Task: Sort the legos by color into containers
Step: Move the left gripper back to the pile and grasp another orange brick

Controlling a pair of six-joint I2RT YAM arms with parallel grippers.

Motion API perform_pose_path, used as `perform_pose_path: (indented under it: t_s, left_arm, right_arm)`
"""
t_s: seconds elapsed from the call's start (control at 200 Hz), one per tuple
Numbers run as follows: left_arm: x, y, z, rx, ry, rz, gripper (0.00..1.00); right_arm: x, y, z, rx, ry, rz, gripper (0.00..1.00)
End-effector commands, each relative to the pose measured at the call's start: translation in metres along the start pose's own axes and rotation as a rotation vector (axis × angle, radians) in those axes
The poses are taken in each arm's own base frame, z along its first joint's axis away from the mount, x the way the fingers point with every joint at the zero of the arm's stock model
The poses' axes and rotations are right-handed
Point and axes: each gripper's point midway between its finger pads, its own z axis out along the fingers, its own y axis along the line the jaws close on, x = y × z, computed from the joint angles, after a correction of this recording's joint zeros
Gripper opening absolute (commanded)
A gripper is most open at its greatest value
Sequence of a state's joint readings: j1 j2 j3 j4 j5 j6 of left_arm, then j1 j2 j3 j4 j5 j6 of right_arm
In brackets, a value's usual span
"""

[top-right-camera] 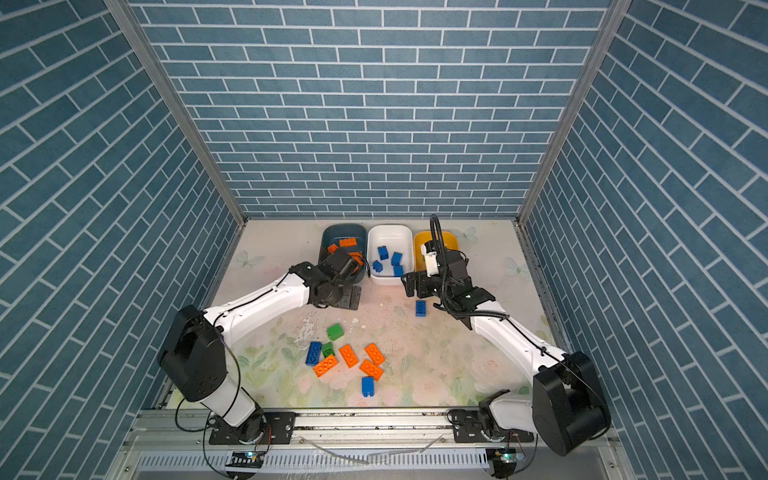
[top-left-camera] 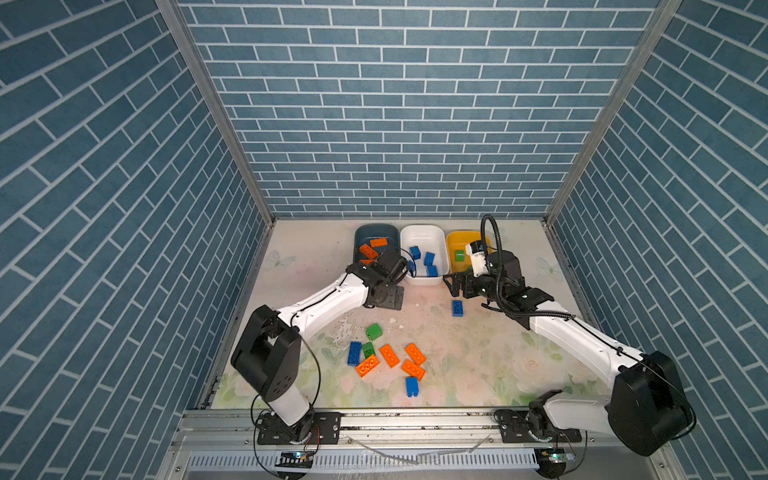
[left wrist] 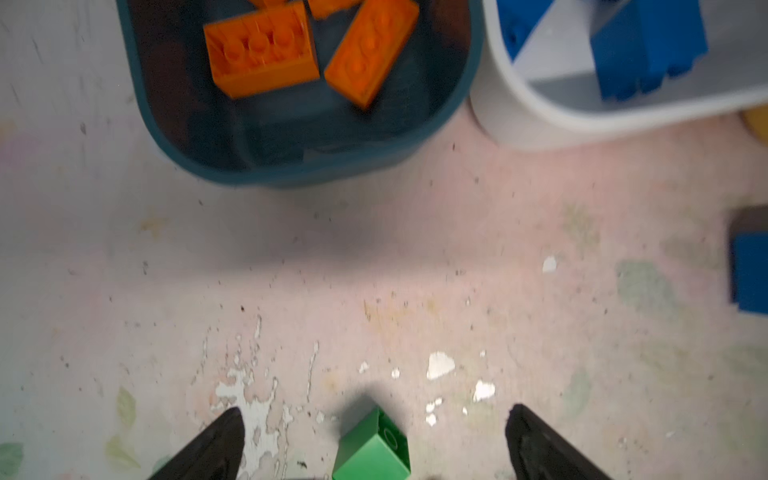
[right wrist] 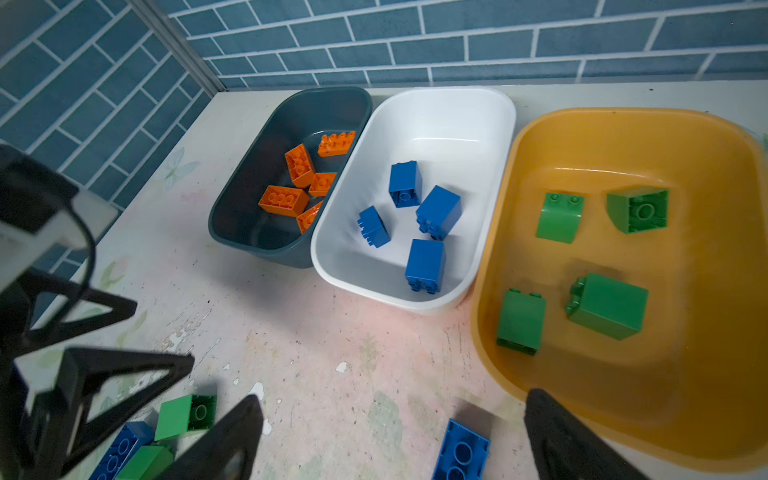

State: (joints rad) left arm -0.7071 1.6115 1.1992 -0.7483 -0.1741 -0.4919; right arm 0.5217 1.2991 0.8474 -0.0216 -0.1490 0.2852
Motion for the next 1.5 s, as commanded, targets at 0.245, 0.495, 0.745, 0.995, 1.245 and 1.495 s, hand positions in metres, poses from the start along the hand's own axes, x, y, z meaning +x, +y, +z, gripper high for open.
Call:
perform_pose_path:
  t_s: [0.245,0.495,0.745,0.995,1.245,1.495]
  left_arm:
    - [0.114,-0.025,0.000,0.011,0.209,0.261,0.87]
    - [0.129,-0.017,0.010,-0.033,0.261,0.302,0.71]
    - [0.143,-0.013,-0.004,0.052,0.218,0.281,0.75]
    - [0.165,-0.009,0.012,0.035,0.298,0.280,0.69]
    - [0.176,-0.016,0.026,0.017,0.335,0.325,0.59]
    - [0.184,-0.013,0.033,-0.034,0.343,0.358,0.39]
  right_arm:
    - [0.000,-0.009,0.017,0.070,-0.049,-0.035,0.98]
    - [0.001,-0.015,0.018,0.104,-0.047,-0.037,0.98]
    - [0.004,-0.016,0.024,0.106,-0.033,-0.033,0.98]
    - [0.000,-0.014,0.026,0.099,-0.034,-0.033,0.98]
    - [0.002,-0.016,0.020,0.113,-0.033,-0.033,0.98]
    - [0.003,-0.017,0.018,0.118,-0.030,-0.030,0.98]
